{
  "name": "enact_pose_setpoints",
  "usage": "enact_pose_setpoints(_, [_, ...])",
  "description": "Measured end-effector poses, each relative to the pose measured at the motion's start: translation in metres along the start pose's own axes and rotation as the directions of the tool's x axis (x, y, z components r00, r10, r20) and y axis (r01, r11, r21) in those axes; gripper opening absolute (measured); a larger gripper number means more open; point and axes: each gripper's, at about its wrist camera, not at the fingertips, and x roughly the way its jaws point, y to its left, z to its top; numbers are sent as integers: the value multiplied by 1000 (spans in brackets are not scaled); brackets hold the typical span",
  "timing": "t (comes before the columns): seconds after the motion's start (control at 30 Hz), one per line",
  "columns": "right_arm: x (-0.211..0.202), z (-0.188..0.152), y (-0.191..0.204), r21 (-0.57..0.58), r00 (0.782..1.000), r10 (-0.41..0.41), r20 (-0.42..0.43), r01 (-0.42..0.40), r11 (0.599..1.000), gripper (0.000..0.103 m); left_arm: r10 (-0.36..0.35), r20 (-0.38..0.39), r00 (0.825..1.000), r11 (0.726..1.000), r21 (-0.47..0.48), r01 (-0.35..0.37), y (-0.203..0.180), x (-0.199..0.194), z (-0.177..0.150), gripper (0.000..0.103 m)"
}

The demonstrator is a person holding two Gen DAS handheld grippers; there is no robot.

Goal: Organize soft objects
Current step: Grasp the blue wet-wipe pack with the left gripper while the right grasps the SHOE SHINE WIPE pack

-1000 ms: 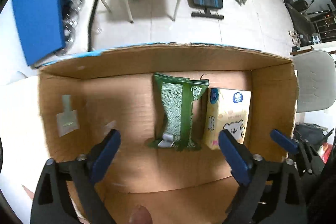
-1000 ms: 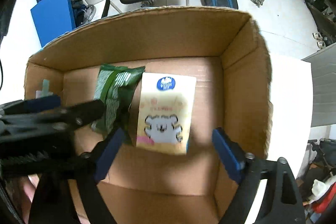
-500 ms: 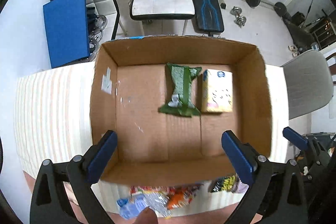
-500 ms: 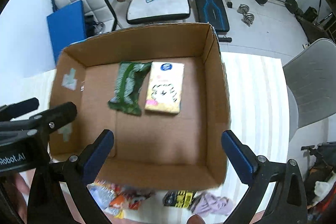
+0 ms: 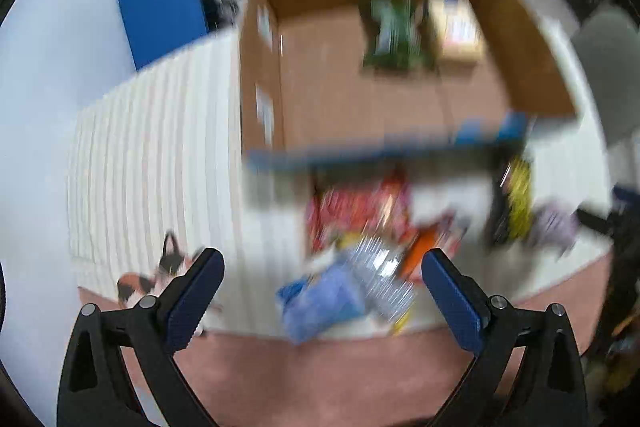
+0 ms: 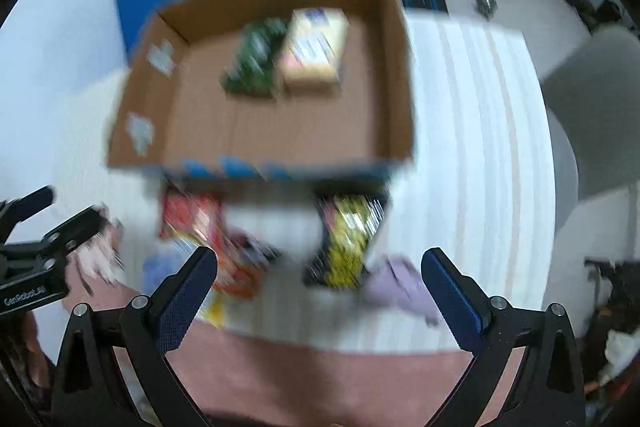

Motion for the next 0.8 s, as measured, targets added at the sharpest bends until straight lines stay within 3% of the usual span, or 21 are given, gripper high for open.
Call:
enact_pose_setpoints(0.13, [40, -24, -23, 55, 994, 6, -106, 0, 998, 103, 30, -113, 993, 997, 71, -22, 3, 45, -31, 101])
enact_pose_setpoints(0.27, [65, -30, -24, 44, 991, -20, -135, 26, 999, 103, 81, -176, 981, 978, 205, -44, -5, 83, -50, 101])
enact_pose_setpoints(0.5, [98, -13, -1, 21, 986, -67, -153, 71, 997, 103, 165, -181, 970, 910, 408, -79, -29, 128, -66, 101])
enact_pose_setpoints(0.57, [109, -10, 1, 35, 983, -75, -167, 82, 996, 103, 134, -180, 974, 913, 405, -51, -31, 134, -67, 99])
enact_pose_setpoints(0.63, [118, -7, 2, 54, 981, -81, -178, 92, 994, 98, 93, -192, 977, 929, 370, -16, -28, 136, -67, 78])
enact_pose_setpoints(0.67, [123, -6, 2, 62, 979, -79, -186, 92, 994, 97, 71, -210, 975, 941, 339, 4, -25, 139, -68, 62])
enact_pose_setpoints(0.8, [138, -3, 5, 88, 975, -81, -205, 101, 991, 86, -60, -244, 968, 990, 106, 88, 3, 138, -69, 57])
